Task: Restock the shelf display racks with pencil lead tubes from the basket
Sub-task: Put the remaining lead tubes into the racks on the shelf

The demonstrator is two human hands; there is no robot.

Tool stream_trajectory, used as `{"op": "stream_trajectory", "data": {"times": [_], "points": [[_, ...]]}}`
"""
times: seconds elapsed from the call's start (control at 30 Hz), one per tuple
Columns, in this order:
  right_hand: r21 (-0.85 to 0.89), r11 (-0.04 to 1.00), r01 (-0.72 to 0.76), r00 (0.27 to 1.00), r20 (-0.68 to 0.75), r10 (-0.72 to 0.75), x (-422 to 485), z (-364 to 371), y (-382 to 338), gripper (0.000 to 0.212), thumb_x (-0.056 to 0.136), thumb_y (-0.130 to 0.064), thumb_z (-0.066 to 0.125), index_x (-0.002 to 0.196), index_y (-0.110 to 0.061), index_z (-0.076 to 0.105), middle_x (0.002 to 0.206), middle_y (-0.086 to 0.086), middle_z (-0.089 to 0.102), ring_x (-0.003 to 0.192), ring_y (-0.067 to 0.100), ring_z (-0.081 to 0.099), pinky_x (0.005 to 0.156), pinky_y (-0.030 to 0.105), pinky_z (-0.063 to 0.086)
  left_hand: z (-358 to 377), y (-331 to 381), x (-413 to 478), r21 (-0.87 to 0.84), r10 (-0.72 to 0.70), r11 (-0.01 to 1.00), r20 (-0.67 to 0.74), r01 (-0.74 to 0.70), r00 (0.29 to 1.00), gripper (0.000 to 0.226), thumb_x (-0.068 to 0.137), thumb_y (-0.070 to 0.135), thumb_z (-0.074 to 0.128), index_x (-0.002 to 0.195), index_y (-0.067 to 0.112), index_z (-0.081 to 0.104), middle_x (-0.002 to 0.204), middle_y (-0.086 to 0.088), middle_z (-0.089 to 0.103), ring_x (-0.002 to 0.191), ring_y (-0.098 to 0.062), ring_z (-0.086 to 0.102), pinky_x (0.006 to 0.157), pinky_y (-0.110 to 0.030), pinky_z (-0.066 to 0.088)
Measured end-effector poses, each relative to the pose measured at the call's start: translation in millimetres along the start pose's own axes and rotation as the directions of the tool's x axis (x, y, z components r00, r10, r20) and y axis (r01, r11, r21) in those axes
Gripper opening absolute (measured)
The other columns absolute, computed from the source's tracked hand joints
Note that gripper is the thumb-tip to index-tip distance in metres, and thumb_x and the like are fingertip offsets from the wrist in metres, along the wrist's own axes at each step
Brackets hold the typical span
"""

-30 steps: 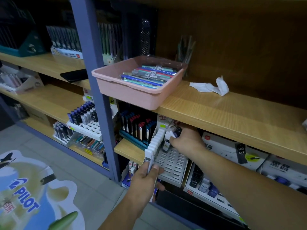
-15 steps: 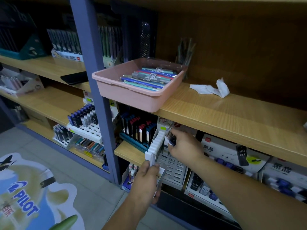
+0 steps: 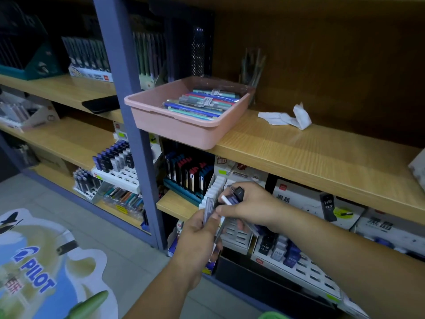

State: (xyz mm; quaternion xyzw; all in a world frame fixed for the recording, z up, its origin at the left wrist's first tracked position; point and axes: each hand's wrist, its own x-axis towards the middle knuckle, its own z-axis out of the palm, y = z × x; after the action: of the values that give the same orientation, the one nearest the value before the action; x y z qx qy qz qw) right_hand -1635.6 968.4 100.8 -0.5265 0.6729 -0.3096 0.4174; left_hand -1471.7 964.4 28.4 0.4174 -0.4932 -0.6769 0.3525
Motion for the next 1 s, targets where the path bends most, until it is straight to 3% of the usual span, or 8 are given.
{"op": "stream_trajectory", "data": {"times": [0.13,0.3,0.53,0.67,0.73,0.87,0.93,1.0], "points": [[0.101,0.992,-0.080,0.997,0.010,0.080,-16,-9,3,0.026,0.084,-0.004,0.081,0.105,-0.007,0.066,0.067,0.005,0.066,0.052,0.022,0.059,0.051,0.032,0.052,5,4,-4,0.035,0.039,0.999,-0.026,-0.038,0.999,0.020,0.108,0.033,0.053,0.107,0.023,0.070,0.067,-0.006,0.063,0.057,-0.019,0.054,0.049,-0.033,0.038],[0.271,0.951,-0.151,0.958,-0.198,0.209,-23,-15,15,0.029,0.084,-0.008,0.081,0.108,-0.014,0.067,0.081,0.014,0.071,0.056,0.022,0.064,0.057,0.034,0.057,3,1,-6,-0.033,-0.046,0.998,-0.051,0.044,0.998,0.027,0.110,0.030,0.049,0.110,0.006,0.062,0.065,-0.013,0.059,0.052,-0.024,0.051,0.046,-0.031,0.038],[-0.050,0.977,-0.206,0.976,0.059,0.209,-48,-26,15,0.026,0.084,-0.011,0.081,0.104,-0.004,0.066,0.079,0.023,0.071,0.053,0.024,0.061,0.054,0.035,0.052,3,6,-5,0.162,0.128,0.982,-0.178,-0.100,0.976,0.022,0.108,0.031,0.051,0.100,0.016,0.064,0.064,-0.005,0.055,0.049,-0.013,0.046,0.045,-0.029,0.038],[-0.239,0.957,-0.162,0.961,0.181,0.207,-52,-21,3,0.019,0.082,-0.012,0.082,0.093,-0.009,0.066,0.066,0.015,0.066,0.051,0.026,0.061,0.055,0.038,0.054,8,10,-7,0.297,0.232,0.935,-0.097,-0.194,0.968,0.026,0.107,0.036,0.051,0.096,0.017,0.065,0.069,-0.013,0.061,0.057,-0.015,0.051,0.053,-0.033,0.043],[-0.249,0.959,-0.138,0.956,0.220,0.195,-53,-18,0,0.020,0.081,-0.014,0.082,0.092,-0.009,0.065,0.064,0.014,0.066,0.052,0.027,0.061,0.052,0.035,0.052,14,13,-9,0.353,0.252,0.910,-0.056,-0.216,0.966,0.029,0.107,0.035,0.051,0.094,0.012,0.062,0.060,-0.002,0.052,0.054,-0.010,0.045,0.054,-0.029,0.041],[-0.068,0.985,-0.158,0.963,0.211,0.169,-56,-15,11,0.025,0.086,-0.012,0.080,0.104,-0.002,0.065,0.066,0.023,0.063,0.049,0.027,0.056,0.053,0.035,0.050,16,17,-12,0.255,0.213,0.952,-0.143,-0.172,0.967,0.032,0.108,0.035,0.050,0.096,0.008,0.063,0.066,-0.003,0.055,0.052,-0.011,0.049,0.051,-0.025,0.043],[0.083,0.980,-0.179,0.979,0.112,0.169,-56,-12,20,0.026,0.087,-0.013,0.080,0.105,-0.001,0.066,0.071,0.031,0.061,0.050,0.027,0.056,0.056,0.039,0.051,14,17,-14,0.152,0.162,0.980,-0.225,-0.130,0.961,0.028,0.108,0.029,0.050,0.095,0.011,0.065,0.071,-0.002,0.064,0.052,-0.004,0.056,0.049,-0.019,0.045],[0.245,0.947,-0.209,0.976,-0.014,0.219,-55,-8,25,0.024,0.088,-0.013,0.079,0.105,-0.003,0.066,0.067,0.024,0.062,0.050,0.026,0.058,0.055,0.036,0.052,13,14,-15,0.107,0.094,0.992,-0.212,-0.072,0.973,0.026,0.108,0.029,0.051,0.099,0.012,0.068,0.081,-0.005,0.068,0.063,-0.007,0.062,0.058,-0.025,0.050]]}}
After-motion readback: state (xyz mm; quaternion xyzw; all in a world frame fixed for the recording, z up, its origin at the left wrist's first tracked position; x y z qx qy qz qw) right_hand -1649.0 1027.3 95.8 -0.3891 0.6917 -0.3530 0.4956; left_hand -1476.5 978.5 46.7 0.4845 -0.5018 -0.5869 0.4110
